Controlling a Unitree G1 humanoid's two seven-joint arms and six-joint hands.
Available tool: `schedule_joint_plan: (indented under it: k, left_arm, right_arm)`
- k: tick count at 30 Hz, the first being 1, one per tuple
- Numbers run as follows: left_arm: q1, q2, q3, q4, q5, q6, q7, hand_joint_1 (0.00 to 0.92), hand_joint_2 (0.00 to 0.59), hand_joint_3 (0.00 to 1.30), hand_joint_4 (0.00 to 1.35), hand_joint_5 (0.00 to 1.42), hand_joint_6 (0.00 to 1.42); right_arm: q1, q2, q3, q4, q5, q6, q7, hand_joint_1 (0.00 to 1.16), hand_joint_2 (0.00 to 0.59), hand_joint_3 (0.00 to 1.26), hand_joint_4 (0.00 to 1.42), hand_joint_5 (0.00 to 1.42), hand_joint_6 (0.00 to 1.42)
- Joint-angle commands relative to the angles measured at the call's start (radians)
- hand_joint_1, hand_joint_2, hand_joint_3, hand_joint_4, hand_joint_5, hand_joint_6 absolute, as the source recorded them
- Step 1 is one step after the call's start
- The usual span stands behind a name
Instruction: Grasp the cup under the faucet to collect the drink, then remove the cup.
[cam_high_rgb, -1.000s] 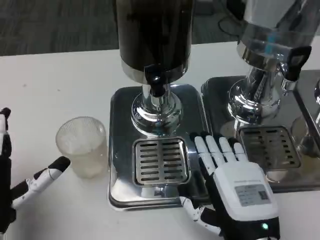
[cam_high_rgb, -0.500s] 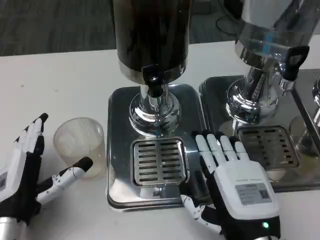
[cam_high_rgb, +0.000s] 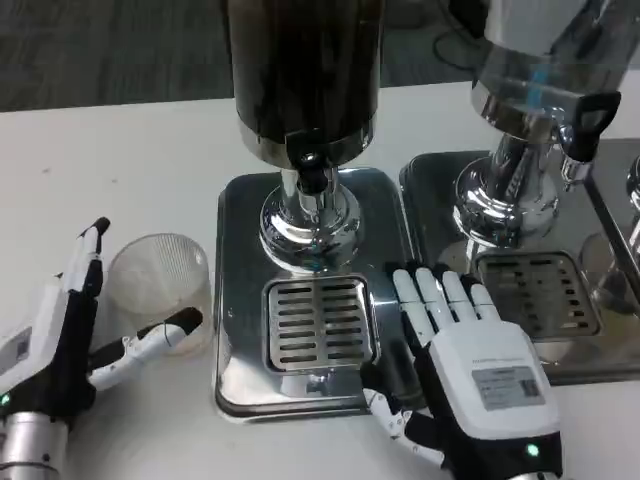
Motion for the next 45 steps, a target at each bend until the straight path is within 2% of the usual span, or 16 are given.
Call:
schedule_joint_plan:
  k: [1, 9, 17, 19, 20, 22, 23, 26, 31, 38, 45]
  left_arm:
    - [-0.048, -0.014, -0.016, 0.071, -0.020, -0.039, 0.004, 0.178, 0.011, 0.00, 0.00, 0.18, 0.14]
    - [-0.089, -0.017, -0.037, 0.144, -0.028, -0.113, 0.020, 0.178, 0.011, 0.00, 0.00, 0.20, 0.15]
    - [-0.119, -0.011, -0.051, 0.178, -0.024, -0.125, 0.038, 0.170, 0.009, 0.00, 0.00, 0.25, 0.19]
    - [-0.123, -0.010, -0.057, 0.183, -0.019, -0.126, 0.047, 0.218, 0.029, 0.01, 0.07, 0.31, 0.24]
    - [-0.122, -0.010, -0.060, 0.181, -0.013, -0.126, 0.065, 0.271, 0.040, 0.03, 0.11, 0.36, 0.28]
    - [-0.123, -0.009, -0.069, 0.179, -0.001, -0.123, 0.091, 0.317, 0.057, 0.09, 0.19, 0.42, 0.32]
    - [-0.124, -0.005, -0.077, 0.181, 0.011, -0.122, 0.106, 0.376, 0.067, 0.15, 0.26, 0.48, 0.35]
    - [-0.124, 0.007, -0.103, 0.181, 0.061, -0.120, 0.171, 0.425, 0.079, 0.25, 0.39, 0.59, 0.45]
    - [-0.116, 0.008, -0.114, 0.192, 0.087, -0.139, 0.264, 0.437, 0.087, 0.34, 0.50, 0.70, 0.55]
    - [-0.115, 0.004, -0.118, 0.213, 0.092, -0.163, 0.332, 0.455, 0.096, 0.42, 0.61, 0.81, 0.71]
    - [-0.111, -0.006, -0.122, 0.228, 0.091, -0.181, 0.376, 0.466, 0.103, 0.46, 0.64, 0.85, 0.77]
  right_arm:
    - [0.011, 0.003, 0.002, -0.007, -0.011, 0.012, -0.008, 0.32, 0.410, 0.00, 0.00, 0.00, 0.03]
    - [0.008, 0.006, 0.005, -0.005, -0.008, 0.013, -0.009, 0.32, 0.411, 0.00, 0.00, 0.00, 0.03]
    - [0.010, 0.013, 0.007, -0.004, -0.006, 0.018, -0.009, 0.33, 0.405, 0.00, 0.00, 0.00, 0.04]
    - [0.009, 0.013, 0.008, -0.004, -0.008, 0.018, -0.009, 0.33, 0.403, 0.00, 0.00, 0.00, 0.05]
    - [0.008, 0.013, 0.007, -0.002, -0.005, 0.017, -0.009, 0.33, 0.403, 0.00, 0.00, 0.00, 0.05]
    - [0.005, 0.013, 0.005, 0.001, 0.000, 0.015, -0.007, 0.33, 0.403, 0.00, 0.00, 0.00, 0.05]
    - [0.004, 0.014, 0.005, 0.001, 0.000, 0.016, -0.007, 0.33, 0.403, 0.00, 0.00, 0.00, 0.05]
    - [0.000, 0.014, 0.005, 0.004, 0.002, 0.014, -0.006, 0.34, 0.403, 0.00, 0.00, 0.00, 0.06]
    - [-0.009, 0.014, 0.006, 0.009, 0.004, 0.011, -0.005, 0.34, 0.403, 0.00, 0.00, 0.00, 0.06]
    - [-0.012, 0.009, 0.003, 0.007, 0.007, 0.010, 0.000, 0.34, 0.403, 0.00, 0.00, 0.00, 0.07]
    - [-0.015, -0.001, -0.006, -0.002, 0.018, 0.002, 0.008, 0.34, 0.402, 0.00, 0.00, 0.00, 0.08]
